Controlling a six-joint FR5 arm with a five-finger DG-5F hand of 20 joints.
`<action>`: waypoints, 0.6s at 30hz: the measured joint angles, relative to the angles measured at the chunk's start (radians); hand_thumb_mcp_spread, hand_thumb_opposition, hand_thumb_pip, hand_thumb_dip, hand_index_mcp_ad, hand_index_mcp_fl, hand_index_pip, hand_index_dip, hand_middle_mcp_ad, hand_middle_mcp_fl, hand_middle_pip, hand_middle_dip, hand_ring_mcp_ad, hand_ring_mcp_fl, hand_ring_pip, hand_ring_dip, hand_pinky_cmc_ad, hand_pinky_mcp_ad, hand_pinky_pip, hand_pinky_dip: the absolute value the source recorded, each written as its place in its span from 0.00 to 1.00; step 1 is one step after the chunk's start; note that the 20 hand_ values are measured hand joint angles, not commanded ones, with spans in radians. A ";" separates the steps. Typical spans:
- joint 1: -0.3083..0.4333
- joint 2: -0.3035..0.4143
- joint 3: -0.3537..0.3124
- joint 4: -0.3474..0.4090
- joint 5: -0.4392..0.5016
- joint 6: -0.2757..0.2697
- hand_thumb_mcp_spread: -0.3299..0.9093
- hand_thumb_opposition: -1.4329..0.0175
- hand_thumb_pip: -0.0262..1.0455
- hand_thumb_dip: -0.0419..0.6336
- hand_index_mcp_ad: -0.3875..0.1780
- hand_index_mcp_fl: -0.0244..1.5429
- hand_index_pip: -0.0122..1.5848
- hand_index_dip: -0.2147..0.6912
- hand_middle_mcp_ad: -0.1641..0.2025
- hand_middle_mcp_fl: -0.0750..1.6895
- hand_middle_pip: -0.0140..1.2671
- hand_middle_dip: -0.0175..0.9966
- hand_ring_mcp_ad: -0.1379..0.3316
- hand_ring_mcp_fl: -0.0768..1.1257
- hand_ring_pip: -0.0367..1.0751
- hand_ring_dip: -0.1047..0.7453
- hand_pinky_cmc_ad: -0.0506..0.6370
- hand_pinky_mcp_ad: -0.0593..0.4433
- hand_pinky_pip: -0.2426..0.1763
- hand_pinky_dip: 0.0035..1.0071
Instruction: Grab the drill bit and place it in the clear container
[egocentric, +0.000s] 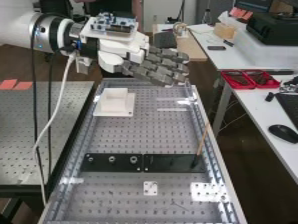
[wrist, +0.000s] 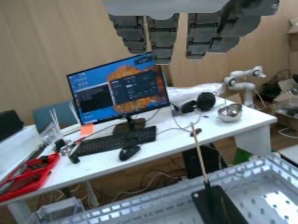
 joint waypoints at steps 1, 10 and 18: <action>-0.002 -0.011 -0.007 0.010 0.008 0.008 0.26 0.98 0.05 0.07 0.71 0.03 0.02 0.26 0.65 0.08 0.02 0.05 0.64 0.08 0.05 0.10 0.09 0.30 0.57 0.02; -0.023 -0.086 -0.045 0.090 0.063 0.090 0.36 0.71 0.25 0.07 0.67 0.03 0.03 0.26 0.66 0.03 0.08 0.05 0.64 0.09 0.08 0.10 0.13 0.28 0.55 0.05; -0.041 -0.140 -0.075 0.165 0.126 0.169 0.38 0.57 0.32 0.07 0.67 0.03 0.05 0.26 0.65 0.03 0.11 0.05 0.64 0.09 0.10 0.08 0.24 0.30 0.44 0.09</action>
